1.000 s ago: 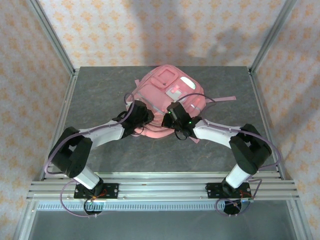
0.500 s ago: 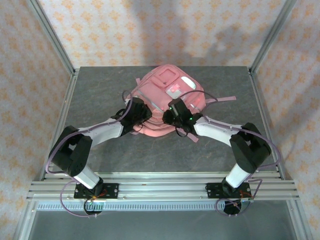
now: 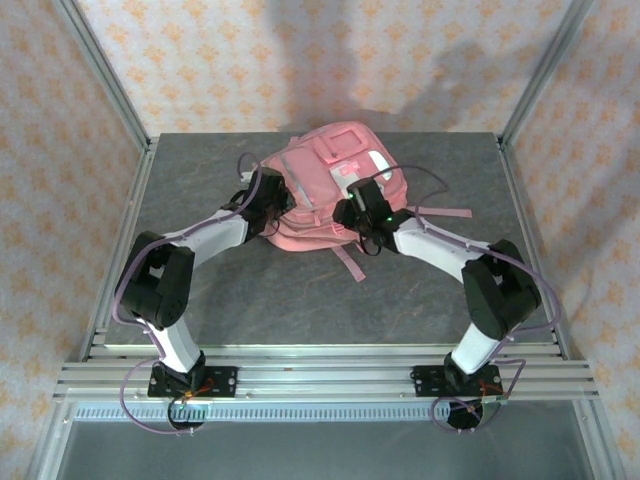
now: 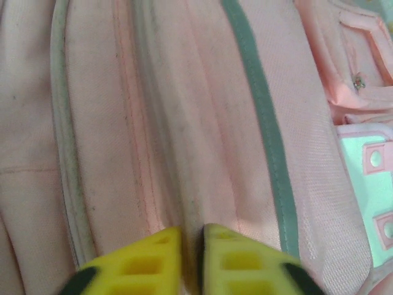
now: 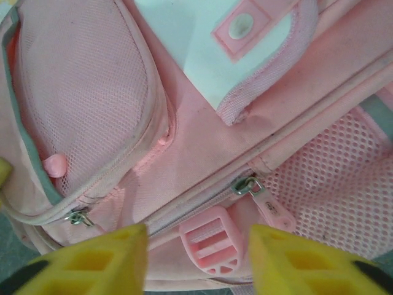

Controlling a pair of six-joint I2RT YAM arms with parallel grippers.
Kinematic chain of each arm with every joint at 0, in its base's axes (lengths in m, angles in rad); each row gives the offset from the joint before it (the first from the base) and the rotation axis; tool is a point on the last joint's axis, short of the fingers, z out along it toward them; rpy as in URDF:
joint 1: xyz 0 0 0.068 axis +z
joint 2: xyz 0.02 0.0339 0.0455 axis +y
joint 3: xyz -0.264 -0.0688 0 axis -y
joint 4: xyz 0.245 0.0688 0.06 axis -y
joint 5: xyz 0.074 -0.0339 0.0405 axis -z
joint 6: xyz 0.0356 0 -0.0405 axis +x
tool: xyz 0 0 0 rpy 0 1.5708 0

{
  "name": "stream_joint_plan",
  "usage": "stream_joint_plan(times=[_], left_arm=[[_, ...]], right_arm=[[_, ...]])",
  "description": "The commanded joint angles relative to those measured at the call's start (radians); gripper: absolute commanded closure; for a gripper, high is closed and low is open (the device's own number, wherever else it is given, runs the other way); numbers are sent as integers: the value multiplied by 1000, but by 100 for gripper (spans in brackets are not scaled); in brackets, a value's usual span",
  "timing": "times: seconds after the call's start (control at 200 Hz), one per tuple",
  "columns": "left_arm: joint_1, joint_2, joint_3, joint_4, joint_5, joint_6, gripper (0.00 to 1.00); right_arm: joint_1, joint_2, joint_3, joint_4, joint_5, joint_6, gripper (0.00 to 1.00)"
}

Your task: Pack the student bag

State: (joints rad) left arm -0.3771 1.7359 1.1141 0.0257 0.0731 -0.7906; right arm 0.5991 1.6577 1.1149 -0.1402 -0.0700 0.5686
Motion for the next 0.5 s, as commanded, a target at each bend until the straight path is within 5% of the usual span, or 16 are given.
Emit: stream_joint_plan(times=[0.0,0.12,0.275,0.491], left_arm=[[3,-55,30,-14,-24,48,54],[5,-128,47,-81,-76,124,24],[13,-216,93,-180,-192,243,2],[44,-356,32,-127,-381,411,1]], right_arm=[[-13,-86,32,-56,68,-45,39],[-60,-133,55,-79,92,-90,28],[-136,-167,109,-86,109,-151,22],[-263,-208,128,-72,263,-181,4]])
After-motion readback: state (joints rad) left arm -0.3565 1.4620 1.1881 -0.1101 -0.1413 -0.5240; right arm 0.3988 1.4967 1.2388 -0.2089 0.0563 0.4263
